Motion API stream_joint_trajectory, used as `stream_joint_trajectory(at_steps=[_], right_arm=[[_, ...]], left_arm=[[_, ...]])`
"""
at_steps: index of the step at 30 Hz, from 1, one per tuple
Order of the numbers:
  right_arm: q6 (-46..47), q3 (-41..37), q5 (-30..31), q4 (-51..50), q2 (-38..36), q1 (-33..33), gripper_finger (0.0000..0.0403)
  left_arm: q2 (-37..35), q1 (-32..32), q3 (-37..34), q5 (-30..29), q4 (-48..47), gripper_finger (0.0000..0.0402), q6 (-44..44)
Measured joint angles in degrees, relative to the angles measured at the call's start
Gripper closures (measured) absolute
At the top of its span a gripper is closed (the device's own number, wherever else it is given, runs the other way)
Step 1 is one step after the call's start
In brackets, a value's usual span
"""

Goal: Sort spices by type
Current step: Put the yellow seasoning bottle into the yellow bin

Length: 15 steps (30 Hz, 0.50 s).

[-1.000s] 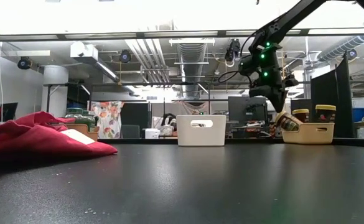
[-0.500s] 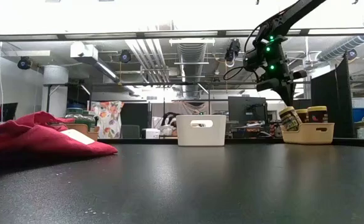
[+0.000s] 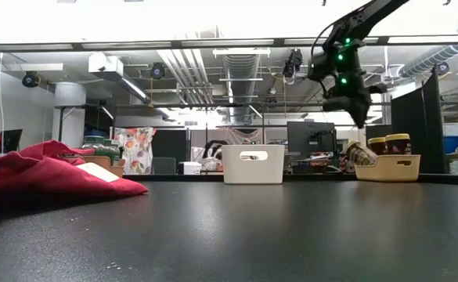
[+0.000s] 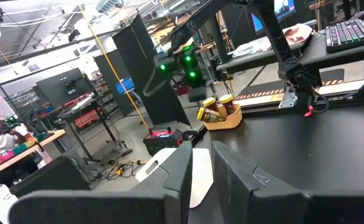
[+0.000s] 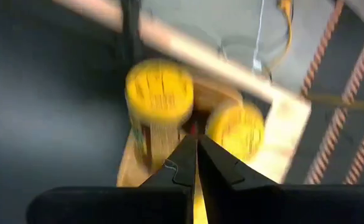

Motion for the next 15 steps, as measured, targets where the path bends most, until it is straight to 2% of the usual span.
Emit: stream_joint_trajectory(at_steps=[6, 15], right_arm=[[-2.82, 0.14, -0.24, 11.09, 0.27, -0.03, 0.0394], [-3.60, 0.14, -1.58, 12.10, 7.70, -0.03, 0.0394]], left_arm=[[0.00, 0.00, 0.00, 0.00, -0.02, 0.0357, 0.02], [0.00, 0.01, -0.02, 0.00, -0.04, 0.0357, 0.02]])
